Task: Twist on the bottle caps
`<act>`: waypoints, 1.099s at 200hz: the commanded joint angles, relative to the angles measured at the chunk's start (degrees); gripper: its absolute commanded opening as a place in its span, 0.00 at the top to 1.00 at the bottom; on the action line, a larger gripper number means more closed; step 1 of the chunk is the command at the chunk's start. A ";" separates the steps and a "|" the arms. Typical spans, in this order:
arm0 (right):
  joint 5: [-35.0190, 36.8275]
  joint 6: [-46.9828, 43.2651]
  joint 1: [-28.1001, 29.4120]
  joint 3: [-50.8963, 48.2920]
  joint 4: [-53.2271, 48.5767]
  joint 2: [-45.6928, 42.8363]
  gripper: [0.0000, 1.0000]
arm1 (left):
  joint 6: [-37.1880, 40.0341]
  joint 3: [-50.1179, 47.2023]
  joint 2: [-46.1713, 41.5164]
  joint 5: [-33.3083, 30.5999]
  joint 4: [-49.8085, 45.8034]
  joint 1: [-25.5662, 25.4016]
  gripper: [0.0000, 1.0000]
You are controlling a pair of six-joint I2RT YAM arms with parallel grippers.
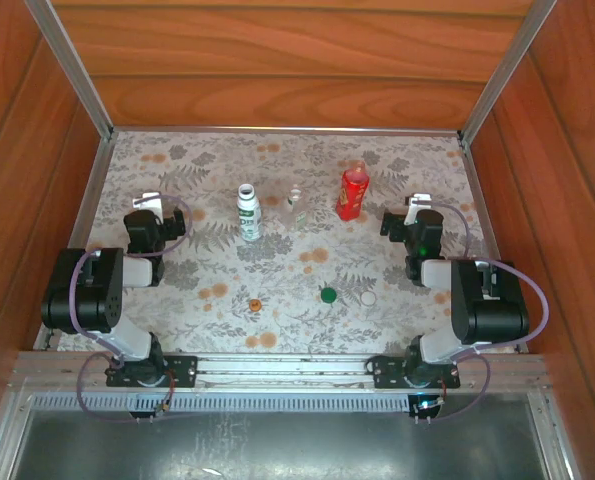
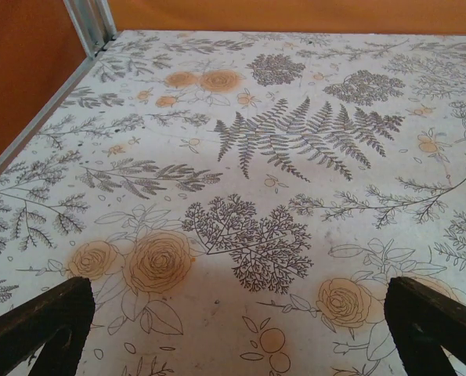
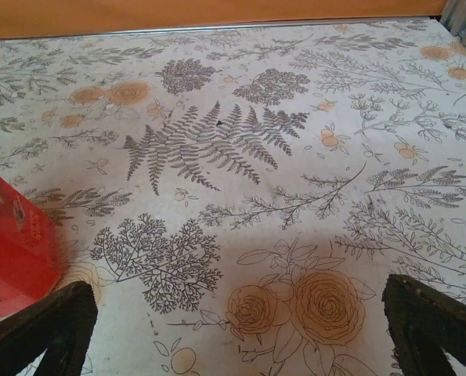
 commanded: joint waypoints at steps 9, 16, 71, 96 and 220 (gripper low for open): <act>0.11 0.61 -0.53 0.93 -0.16 0.04 0.00 | -0.50 0.20 -0.61 -0.63 -0.05 0.44 0.00; 0.09 0.62 -0.53 0.94 -0.25 0.02 0.00 | -0.51 0.22 -0.62 -0.67 0.00 0.39 0.00; 0.15 0.54 -0.53 1.20 -0.53 0.07 0.00 | -0.56 0.20 -0.61 -0.67 -0.07 0.42 0.00; 0.18 0.54 -0.53 1.30 -0.67 0.21 0.00 | -0.59 0.20 -0.70 -0.62 -0.05 0.43 0.00; -6.89 -1.26 -0.35 2.96 -20.90 -19.59 0.00 | 0.86 -0.91 -22.26 -0.97 -9.04 -4.15 0.00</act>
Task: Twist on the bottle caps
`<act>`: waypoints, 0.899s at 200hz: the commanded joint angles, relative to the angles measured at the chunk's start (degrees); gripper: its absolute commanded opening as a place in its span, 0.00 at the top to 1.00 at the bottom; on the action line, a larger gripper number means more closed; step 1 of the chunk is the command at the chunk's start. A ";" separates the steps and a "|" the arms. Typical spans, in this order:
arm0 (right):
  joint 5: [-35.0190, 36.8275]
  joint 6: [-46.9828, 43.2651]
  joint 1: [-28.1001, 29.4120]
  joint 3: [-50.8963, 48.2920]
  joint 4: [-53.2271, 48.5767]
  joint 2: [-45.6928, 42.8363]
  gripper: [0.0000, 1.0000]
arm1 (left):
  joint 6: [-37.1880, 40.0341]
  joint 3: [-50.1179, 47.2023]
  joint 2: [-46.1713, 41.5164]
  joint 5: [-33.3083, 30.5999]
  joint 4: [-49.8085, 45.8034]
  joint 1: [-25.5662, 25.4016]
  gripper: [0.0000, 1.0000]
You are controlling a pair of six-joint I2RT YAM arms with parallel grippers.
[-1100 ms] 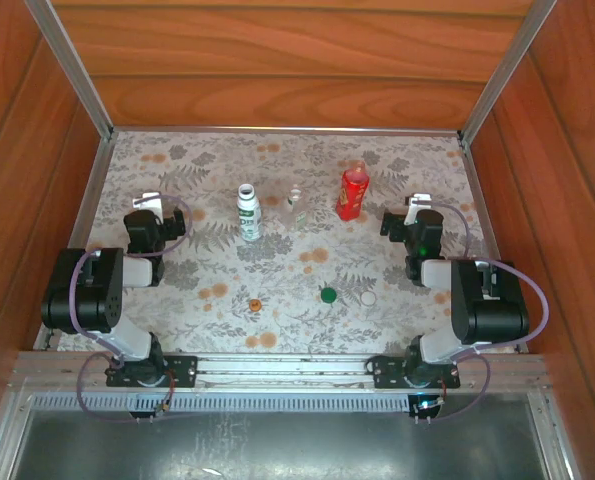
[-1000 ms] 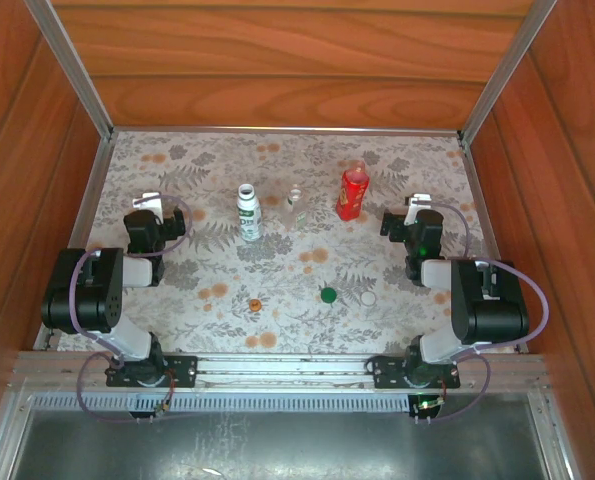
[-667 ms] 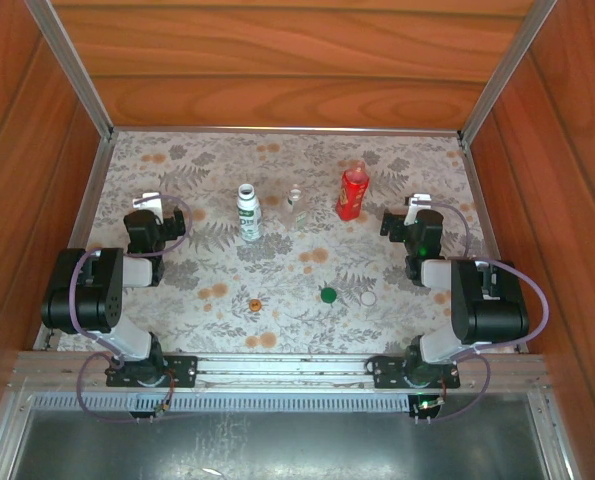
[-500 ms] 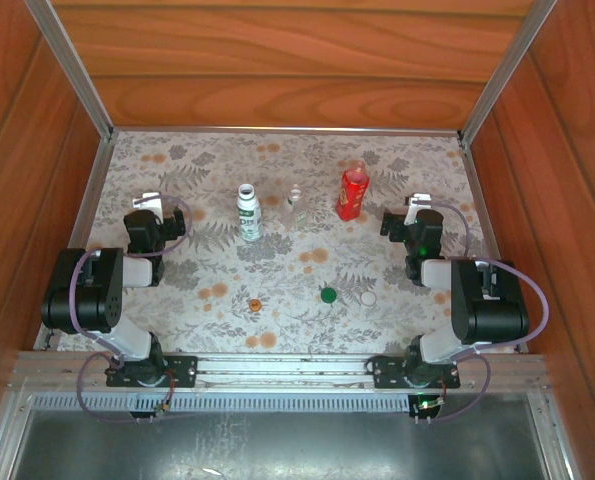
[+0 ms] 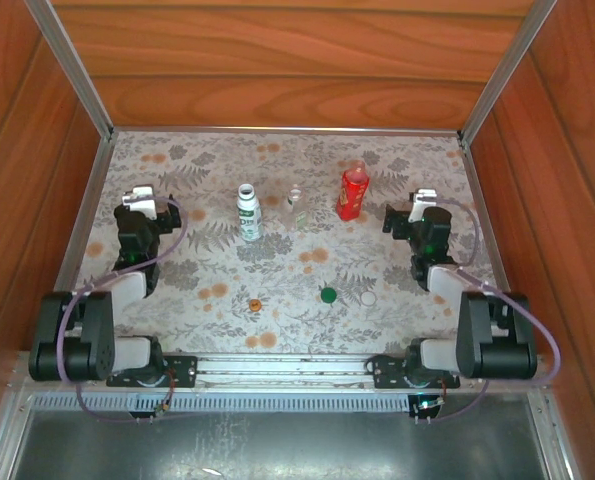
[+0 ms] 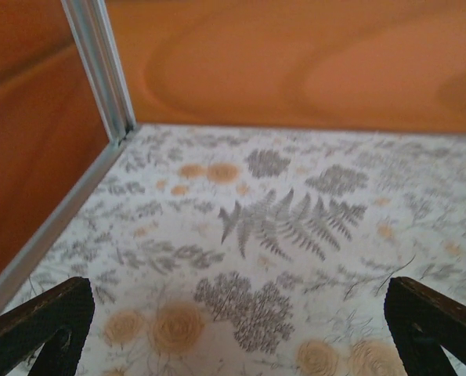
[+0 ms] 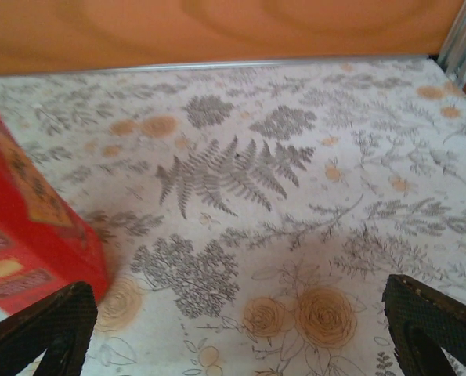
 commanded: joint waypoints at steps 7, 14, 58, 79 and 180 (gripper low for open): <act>-4.56 -0.03 -0.15 2.63 -11.87 -8.11 0.00 | 0.42 2.05 -5.97 -0.54 -6.40 -3.64 0.00; -5.42 -0.01 0.06 3.29 -14.39 -9.93 0.00 | 0.89 2.97 -7.02 -0.62 -7.98 -4.96 0.00; -10.69 -2.54 3.04 7.74 -27.26 -18.83 0.00 | 0.60 8.51 -13.68 1.57 -18.78 -12.73 0.00; -12.74 -6.54 6.92 10.49 -32.31 -20.72 0.00 | 0.22 8.26 -16.48 4.62 -20.17 -15.96 0.00; -23.48 -13.71 26.22 20.55 -37.32 -14.63 0.00 | 2.50 6.92 -10.00 23.37 -15.73 -22.81 0.00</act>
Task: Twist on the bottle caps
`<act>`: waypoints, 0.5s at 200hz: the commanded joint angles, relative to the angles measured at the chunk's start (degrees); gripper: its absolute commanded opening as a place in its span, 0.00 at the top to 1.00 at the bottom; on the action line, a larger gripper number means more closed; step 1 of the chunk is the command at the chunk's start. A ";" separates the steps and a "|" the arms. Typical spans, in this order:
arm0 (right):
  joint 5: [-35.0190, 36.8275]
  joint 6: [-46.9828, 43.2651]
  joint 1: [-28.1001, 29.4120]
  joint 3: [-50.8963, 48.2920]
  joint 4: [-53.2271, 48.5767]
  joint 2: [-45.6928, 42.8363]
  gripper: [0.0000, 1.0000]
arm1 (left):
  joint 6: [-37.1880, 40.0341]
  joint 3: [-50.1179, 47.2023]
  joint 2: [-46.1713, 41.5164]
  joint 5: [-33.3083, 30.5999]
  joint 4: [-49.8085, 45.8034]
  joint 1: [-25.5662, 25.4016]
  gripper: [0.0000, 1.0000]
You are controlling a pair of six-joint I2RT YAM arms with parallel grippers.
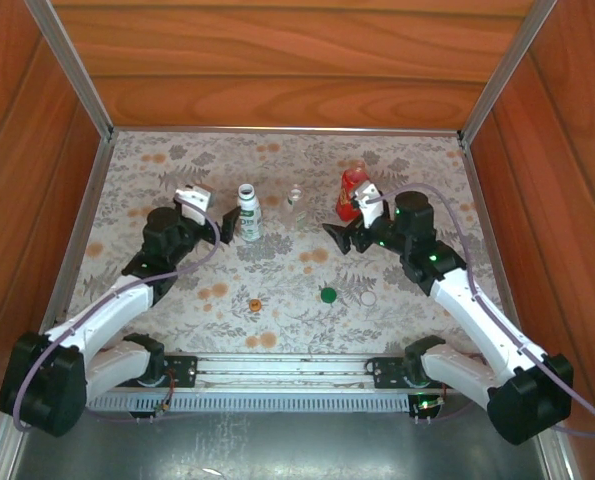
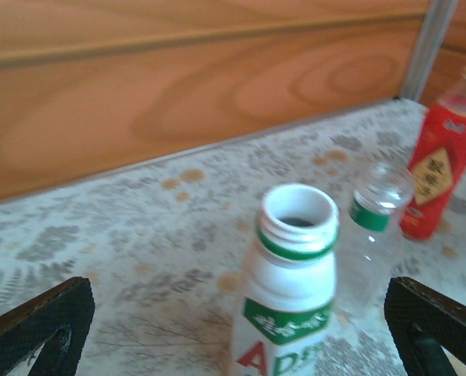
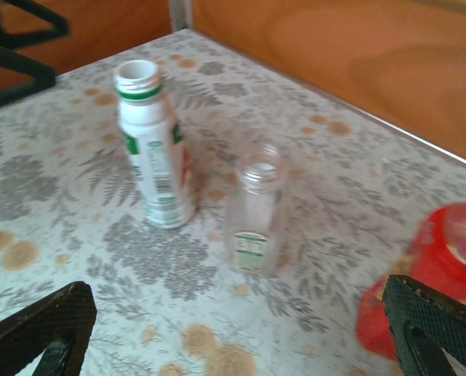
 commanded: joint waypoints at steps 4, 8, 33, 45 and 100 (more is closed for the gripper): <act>-4.03 -1.54 2.19 2.24 -0.18 2.00 0.00 | 1.99 -1.16 2.84 6.79 6.48 -1.46 0.00; -4.07 -1.59 2.38 2.48 -0.16 2.34 0.00 | 2.30 -1.75 3.48 7.32 8.56 -1.51 0.00; -4.39 -1.48 3.14 2.71 1.25 3.95 0.00 | 2.14 -2.16 9.17 7.72 14.75 -1.66 0.00; -4.38 -1.59 3.40 2.97 1.34 4.53 0.00 | 1.72 -2.16 12.19 7.37 18.43 -1.67 0.00; -3.68 -1.77 4.07 3.15 1.04 5.01 0.00 | 1.53 -0.99 24.56 4.57 31.01 -1.33 0.00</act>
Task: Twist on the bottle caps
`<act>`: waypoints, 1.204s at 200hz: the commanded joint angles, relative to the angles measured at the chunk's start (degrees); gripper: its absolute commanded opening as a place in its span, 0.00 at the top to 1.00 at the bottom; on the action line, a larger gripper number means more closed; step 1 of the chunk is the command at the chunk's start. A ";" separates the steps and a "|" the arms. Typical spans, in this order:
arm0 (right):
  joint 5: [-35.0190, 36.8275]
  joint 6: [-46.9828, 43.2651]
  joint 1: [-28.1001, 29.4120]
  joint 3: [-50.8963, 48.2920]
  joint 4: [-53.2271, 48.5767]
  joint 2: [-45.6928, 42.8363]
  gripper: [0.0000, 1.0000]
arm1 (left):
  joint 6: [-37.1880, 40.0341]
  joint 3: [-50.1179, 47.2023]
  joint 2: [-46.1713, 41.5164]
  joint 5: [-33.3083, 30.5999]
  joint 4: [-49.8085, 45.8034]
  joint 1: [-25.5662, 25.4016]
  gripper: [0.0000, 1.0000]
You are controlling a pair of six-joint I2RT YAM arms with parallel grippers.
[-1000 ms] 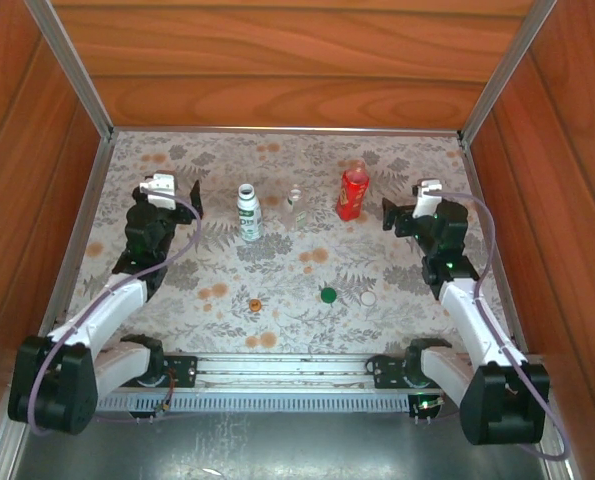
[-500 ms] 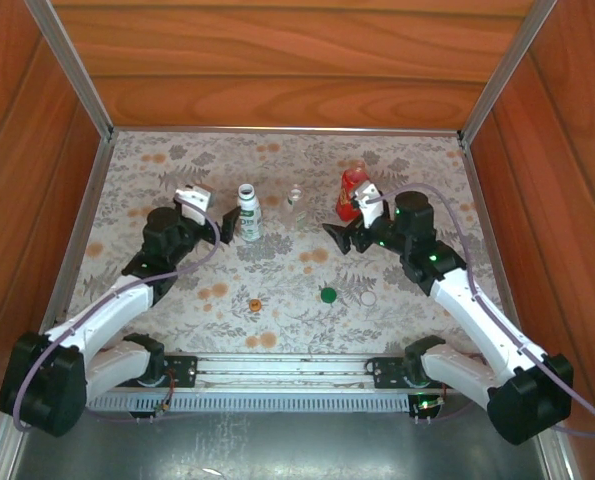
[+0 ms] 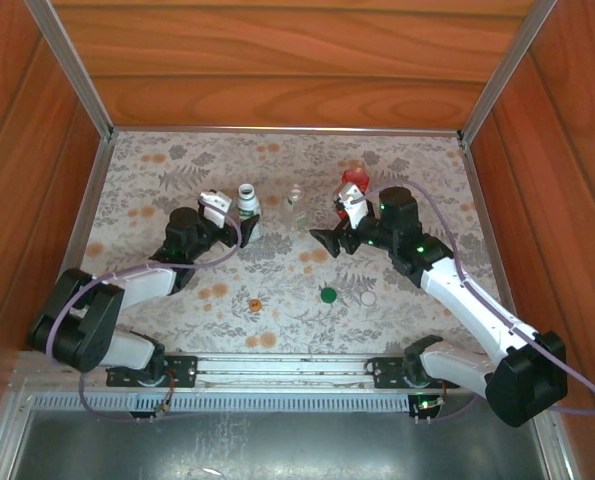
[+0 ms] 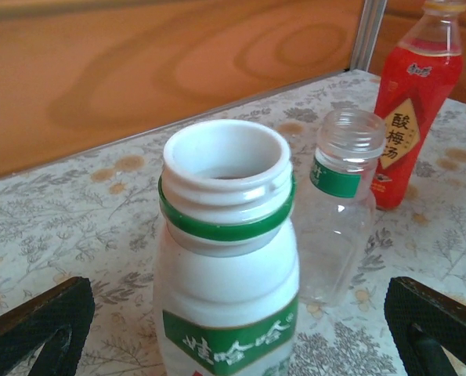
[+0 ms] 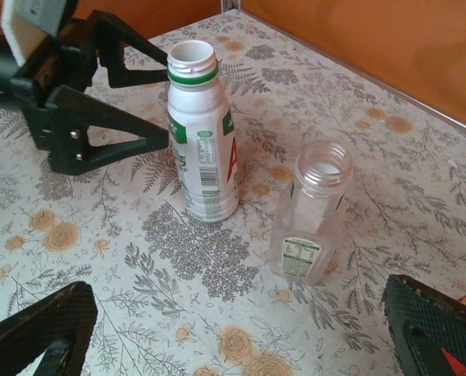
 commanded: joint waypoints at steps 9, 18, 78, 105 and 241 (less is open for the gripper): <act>-0.67 -1.08 0.80 1.44 0.55 -0.16 0.00 | 0.19 1.35 6.34 0.27 10.18 0.17 0.00; -0.52 -1.22 0.80 1.36 0.56 -0.16 0.00 | 0.18 2.05 7.80 0.73 10.78 0.15 0.00; -0.55 -1.35 0.88 1.31 0.95 0.63 0.00 | 0.17 5.35 13.81 2.71 12.87 0.11 0.05; -0.35 -1.30 0.89 1.09 0.69 0.37 0.00 | 0.21 5.91 14.71 4.01 12.96 0.15 0.22; 1.79 1.56 0.89 0.30 -0.29 -0.48 0.00 | 2.58 -0.07 8.53 21.80 12.58 0.00 0.42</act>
